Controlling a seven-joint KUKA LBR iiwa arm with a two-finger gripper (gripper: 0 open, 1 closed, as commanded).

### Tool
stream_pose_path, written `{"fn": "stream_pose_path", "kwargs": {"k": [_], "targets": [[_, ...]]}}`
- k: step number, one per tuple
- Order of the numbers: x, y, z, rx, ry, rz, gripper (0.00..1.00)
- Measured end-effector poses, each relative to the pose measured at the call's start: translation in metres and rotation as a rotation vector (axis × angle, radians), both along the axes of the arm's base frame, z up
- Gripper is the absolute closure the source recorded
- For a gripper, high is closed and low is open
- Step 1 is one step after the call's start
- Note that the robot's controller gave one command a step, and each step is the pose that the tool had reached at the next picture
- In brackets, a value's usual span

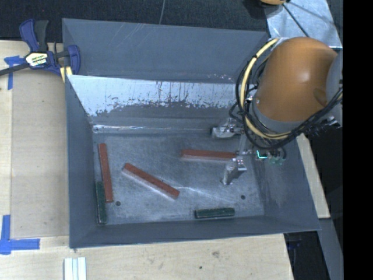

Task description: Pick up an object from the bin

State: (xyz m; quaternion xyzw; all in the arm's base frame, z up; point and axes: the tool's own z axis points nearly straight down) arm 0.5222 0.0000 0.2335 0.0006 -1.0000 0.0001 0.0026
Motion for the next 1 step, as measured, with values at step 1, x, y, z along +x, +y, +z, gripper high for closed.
{"fn": "stream_pose_path", "kwargs": {"k": [1], "targets": [[0.0016, 0.0, 0.0042, 0.0, -0.009, 0.0, 0.0]]}}
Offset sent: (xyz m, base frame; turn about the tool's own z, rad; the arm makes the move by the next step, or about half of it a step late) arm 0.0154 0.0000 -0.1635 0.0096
